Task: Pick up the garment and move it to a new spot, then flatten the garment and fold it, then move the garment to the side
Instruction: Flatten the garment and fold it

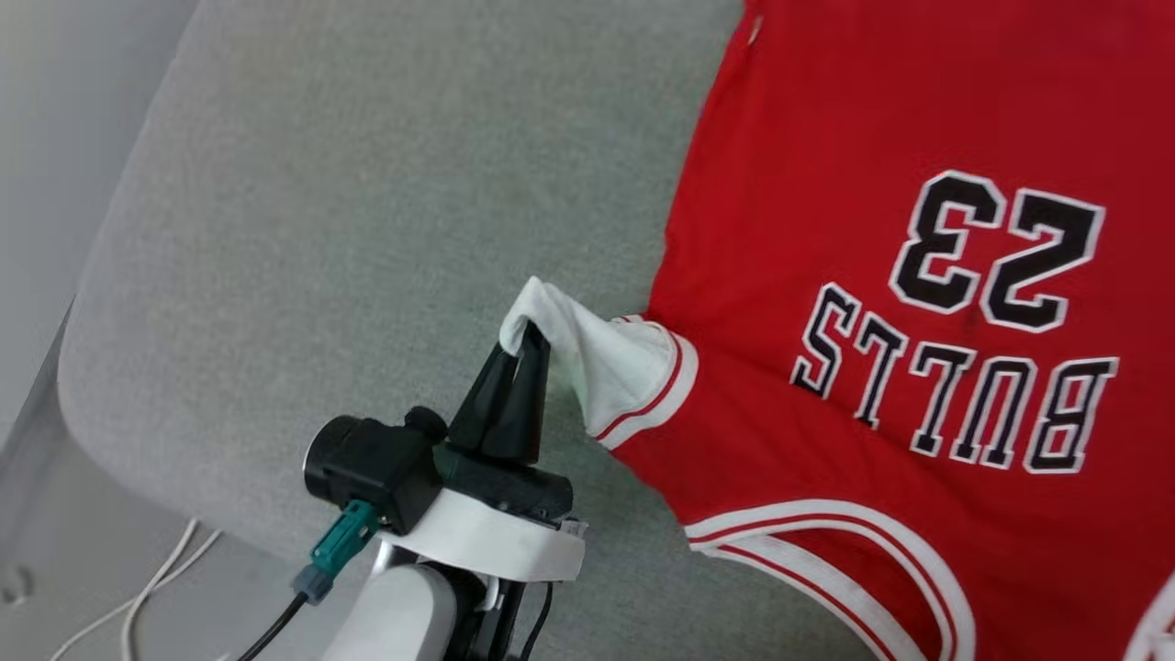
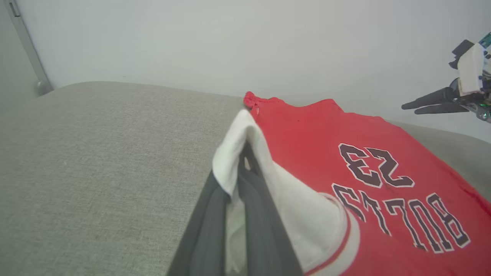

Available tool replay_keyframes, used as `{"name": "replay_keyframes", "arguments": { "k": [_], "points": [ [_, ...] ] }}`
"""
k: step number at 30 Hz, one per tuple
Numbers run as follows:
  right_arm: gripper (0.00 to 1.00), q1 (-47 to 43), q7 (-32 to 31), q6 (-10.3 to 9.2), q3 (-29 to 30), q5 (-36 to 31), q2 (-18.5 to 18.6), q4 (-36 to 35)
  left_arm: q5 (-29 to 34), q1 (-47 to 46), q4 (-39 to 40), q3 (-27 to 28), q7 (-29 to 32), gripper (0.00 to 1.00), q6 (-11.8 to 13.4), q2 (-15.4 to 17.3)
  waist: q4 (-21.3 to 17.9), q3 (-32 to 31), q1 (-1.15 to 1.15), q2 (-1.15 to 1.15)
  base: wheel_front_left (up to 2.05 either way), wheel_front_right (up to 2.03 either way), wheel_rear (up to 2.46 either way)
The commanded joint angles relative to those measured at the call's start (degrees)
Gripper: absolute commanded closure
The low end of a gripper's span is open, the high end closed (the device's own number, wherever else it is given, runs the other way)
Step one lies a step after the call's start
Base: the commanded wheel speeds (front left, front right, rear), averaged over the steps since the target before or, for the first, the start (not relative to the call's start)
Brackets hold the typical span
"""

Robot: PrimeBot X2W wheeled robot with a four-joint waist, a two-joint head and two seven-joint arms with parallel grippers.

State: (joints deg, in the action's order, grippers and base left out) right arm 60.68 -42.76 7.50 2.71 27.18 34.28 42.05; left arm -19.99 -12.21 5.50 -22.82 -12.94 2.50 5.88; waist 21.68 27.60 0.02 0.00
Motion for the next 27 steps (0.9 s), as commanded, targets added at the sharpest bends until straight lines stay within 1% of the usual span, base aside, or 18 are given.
{"name": "replay_keyframes", "arguments": {
  "k": [1, 6, 8, 10, 11, 12, 14, 16, 19, 22, 23, 26, 27],
  "points": [
    [0.0, 2.0, -1.5, -0.02, 0.7, -1.2, -0.2, 0.0, 0.2, -1.3, 0.0, -0.3, -0.6, 1.0, -0.4, -0.4, 4.3, 5.7, -0.02, 0.0, 0.0, 0.0, 0.0],
    [0.0, 3.7, -5.8, -0.02, 2.4, -4.3, -1.6, 0.4, -0.1, -2.8, -0.8, -1.0, -1.3, 1.0, -0.8, -1.2, 5.5, 8.6, -0.02, 0.0, 0.0, 0.0, 0.0],
    [0.0, 2.0, -8.8, -0.02, 3.2, -5.4, -3.0, 2.1, -0.2, -3.2, -1.2, -1.2, -1.6, 1.0, -0.9, -1.4, 5.6, 9.0, -0.02, 0.0, 0.0, 0.0, 0.0],
    [0.0, 0.4, -13.1, -0.02, 4.5, -6.6, -4.2, 4.7, -0.4, -3.5, -1.6, -1.3, -1.7, 1.0, -0.8, -1.7, 5.6, 9.0, -0.02, 0.0, 0.0, 0.0, 0.0],
    [0.4, -0.4, -14.9, -0.05, 5.3, -7.4, -4.8, 5.5, -0.4, -3.6, -1.8, -1.3, -1.8, 1.0, -0.8, -1.7, 5.5, 8.9, -0.02, 0.0, 0.0, 0.0, 0.0],
    [1.0, -1.1, -16.3, -0.06, 6.2, -8.2, -5.2, 6.2, -0.3, -3.5, -2.1, -1.3, -1.9, 1.0, -0.8, -1.8, 5.5, 8.7, -0.02, 0.0, 0.0, 0.0, 0.0],
    [1.0, -1.9, -18.1, -0.06, 7.6, -9.8, -5.9, 6.3, -0.4, -3.6, -2.6, -1.4, -1.9, 1.0, -0.8, -1.9, 5.5, 8.3, -0.02, 0.0, 0.0, 0.0, 0.0],
    [1.0, -1.7, -17.8, -0.04, 8.8, -11.1, -6.4, 4.7, -0.7, -3.5, -3.1, -1.5, -2.0, 1.0, -0.9, -2.0, 5.3, 7.5, -0.02, 0.0, 0.0, 0.0, 0.0],
    [1.0, -1.3, -17.5, -0.03, 9.6, -12.8, -6.2, 2.3, -0.8, -3.0, -4.3, -1.2, -2.1, 1.0, -0.7, -1.9, 4.5, 5.5, -0.02, 0.0, 0.0, 0.0, 0.0],
    [1.0, -1.0, -16.4, -0.03, 8.1, -13.9, -5.6, -1.1, -1.1, -2.1, -5.7, -0.5, -2.1, 1.0, -0.5, -1.4, 3.0, 2.3, -0.02, 0.0, 0.0, 0.0, 0.0],
    [1.0, -1.4, -16.2, -0.03, 6.1, -13.8, -5.1, -3.6, -1.4, -1.4, -6.9, 0.3, -2.1, 1.0, -0.1, -0.8, 1.4, -0.2, -0.02, 0.0, 0.0, 0.0, 0.0],
    [1.0, -3.9, -16.0, -0.03, 1.9, -12.1, -4.3, -7.4, -2.1, -0.1, -8.6, 1.7, -1.7, 1.0, 0.6, 0.4, -1.8, -4.3, -0.02, 0.0, 0.0, 0.0, 0.0],
    [1.0, -3.9, -16.0, -0.03, 1.9, -12.1, -4.3, -7.4, -2.1, -0.1, -8.6, 1.7, -1.7, 1.0, 0.6, 0.4, -1.8, -4.3, -0.02, 0.0, 0.0, 0.0, 0.0]
  ]
}}
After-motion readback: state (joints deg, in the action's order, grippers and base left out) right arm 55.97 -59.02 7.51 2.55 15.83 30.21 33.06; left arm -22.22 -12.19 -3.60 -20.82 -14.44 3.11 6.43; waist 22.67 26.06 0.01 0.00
